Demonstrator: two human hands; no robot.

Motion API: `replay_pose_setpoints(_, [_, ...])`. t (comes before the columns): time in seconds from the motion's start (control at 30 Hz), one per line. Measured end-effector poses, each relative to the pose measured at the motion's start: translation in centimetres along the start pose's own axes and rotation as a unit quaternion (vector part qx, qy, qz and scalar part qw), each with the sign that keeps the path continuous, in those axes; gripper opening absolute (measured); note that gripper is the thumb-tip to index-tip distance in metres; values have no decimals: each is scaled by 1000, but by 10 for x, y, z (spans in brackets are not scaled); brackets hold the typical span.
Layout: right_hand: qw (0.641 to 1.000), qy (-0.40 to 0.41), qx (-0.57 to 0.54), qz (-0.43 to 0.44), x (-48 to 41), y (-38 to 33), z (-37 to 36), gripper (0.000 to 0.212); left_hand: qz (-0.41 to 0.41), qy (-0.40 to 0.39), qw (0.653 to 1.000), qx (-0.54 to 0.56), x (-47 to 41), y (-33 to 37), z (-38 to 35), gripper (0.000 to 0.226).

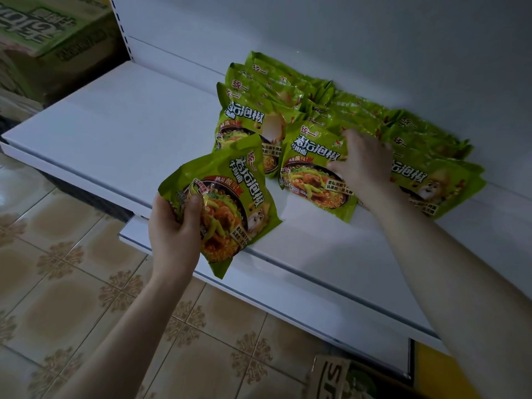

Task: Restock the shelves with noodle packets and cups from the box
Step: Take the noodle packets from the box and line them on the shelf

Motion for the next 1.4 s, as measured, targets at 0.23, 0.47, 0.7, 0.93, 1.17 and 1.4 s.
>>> replay_pose_setpoints(0.23, [1000, 27, 3, -3, 2, 4, -7, 56, 4, -17, 1000, 7, 1, 0, -4, 7])
replay_pose_setpoints(0.47, [998, 45, -34, 38, 8, 6, -3, 66, 12, -33, 999, 32, 6, 7, -7, 10])
replay_pose_setpoints(0.7, [883, 89, -446, -118, 67, 2, -1, 32, 32, -41, 996, 77, 15, 10, -16, 12])
replay_pose_setpoints(0.93, [668, -148, -664, -303, 121, 17, -31, 52, 64, -71, 987, 126, 40, 10, -59, 14])
replay_pose_setpoints(1.17, [630, -46, -700, -333, 143, 65, -31, 53, 86, -151, 975, 139, 81, 11, -107, 20])
replay_pose_setpoints(1.4, [695, 66, -633, -333, 155, 141, -3, 55, 67, -211, 975, 11, 102, -11, -133, 17])
Point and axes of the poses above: each hand's wrist, its own x-axis away from the middle knuckle, its own z-axis out of the back of the hand, y = z × x, the point moved 1 cm from there along -x, towards the middle knuckle, and after that the axes turned 3 degrees about -x, right-handed, at the moved point
